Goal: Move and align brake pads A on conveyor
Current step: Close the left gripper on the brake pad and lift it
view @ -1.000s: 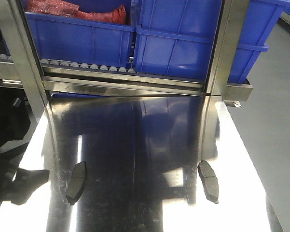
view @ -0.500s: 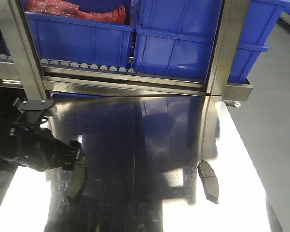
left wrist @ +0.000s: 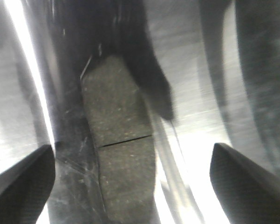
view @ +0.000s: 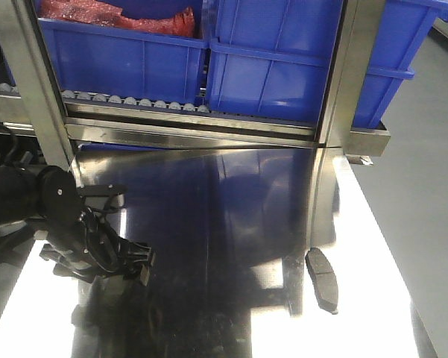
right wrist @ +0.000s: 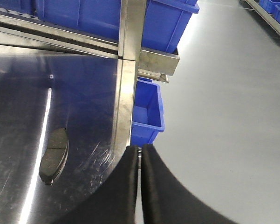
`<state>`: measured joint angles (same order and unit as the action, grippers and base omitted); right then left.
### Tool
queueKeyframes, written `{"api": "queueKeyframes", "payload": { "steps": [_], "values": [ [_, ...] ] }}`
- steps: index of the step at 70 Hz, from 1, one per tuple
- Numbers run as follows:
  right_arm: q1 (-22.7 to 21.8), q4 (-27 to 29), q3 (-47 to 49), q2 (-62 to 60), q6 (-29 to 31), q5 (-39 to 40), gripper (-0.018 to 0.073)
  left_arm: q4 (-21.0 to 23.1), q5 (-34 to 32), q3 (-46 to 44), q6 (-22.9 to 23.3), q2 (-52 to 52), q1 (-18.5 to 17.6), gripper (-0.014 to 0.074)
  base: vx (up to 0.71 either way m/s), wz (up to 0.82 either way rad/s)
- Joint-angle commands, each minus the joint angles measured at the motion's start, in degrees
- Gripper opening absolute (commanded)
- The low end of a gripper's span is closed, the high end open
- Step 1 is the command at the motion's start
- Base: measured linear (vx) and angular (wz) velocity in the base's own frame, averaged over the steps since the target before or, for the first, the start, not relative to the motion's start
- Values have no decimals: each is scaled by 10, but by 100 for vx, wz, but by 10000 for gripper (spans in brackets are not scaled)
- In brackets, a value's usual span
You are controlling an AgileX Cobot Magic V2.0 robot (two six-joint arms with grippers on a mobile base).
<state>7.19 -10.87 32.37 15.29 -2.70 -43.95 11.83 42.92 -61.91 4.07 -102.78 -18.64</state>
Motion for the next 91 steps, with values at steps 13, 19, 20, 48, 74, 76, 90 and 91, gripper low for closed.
{"api": "queueKeyframes", "payload": {
  "steps": [13, 19, 20, 48, 74, 76, 90, 91],
  "values": [
    [0, -9, 14, 8, 2, 39, -1, 5, -6, -17, 7, 8, -2, 617, 0, 0],
    [0, -9, 14, 8, 2, 39, -1, 5, -6, -17, 7, 8, -2, 608, 0, 0],
    [0, -9, 14, 8, 2, 39, -1, 5, -6, -17, 7, 8, -2, 604, 0, 0],
    [0, -9, 14, 8, 2, 39, -1, -6, -4, -17, 8, 8, -2, 338, 0, 0],
    [0, -9, 14, 8, 2, 39, -1, -20, 3, -17, 7, 10, -2, 95, 0, 0],
    [0, -9, 14, 8, 2, 39, -1, -20, 2, -17, 7, 11, -2, 85, 0, 0],
    [0, -9, 14, 8, 2, 39, -1, -20, -4, -15, -10, 32, -2, 76, 0, 0],
    [0, -9, 14, 8, 2, 39, -1, -20, -4, -15, -11, 34, -2, 76, 0, 0]
  ]
}}
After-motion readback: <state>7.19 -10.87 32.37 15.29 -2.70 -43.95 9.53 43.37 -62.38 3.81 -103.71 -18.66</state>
